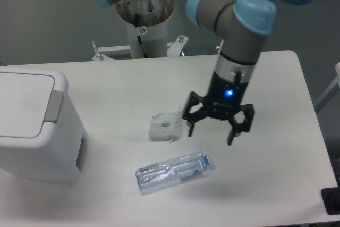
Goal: Open the trash can
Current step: 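Move the open gripper across the table toward the white trash bin lid, then lower the gripper fingers onto the lid edge and push the lid open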
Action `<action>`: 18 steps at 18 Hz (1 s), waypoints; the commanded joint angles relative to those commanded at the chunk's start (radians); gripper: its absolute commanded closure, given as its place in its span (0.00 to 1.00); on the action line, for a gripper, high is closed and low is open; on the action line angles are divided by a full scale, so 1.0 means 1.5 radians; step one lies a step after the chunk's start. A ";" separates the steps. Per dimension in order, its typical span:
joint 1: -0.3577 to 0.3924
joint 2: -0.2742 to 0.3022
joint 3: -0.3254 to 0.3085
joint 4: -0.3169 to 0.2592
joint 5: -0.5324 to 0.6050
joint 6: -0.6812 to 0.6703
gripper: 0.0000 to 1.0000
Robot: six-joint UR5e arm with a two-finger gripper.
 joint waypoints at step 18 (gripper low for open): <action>-0.169 0.060 -0.080 0.008 0.002 -0.035 0.00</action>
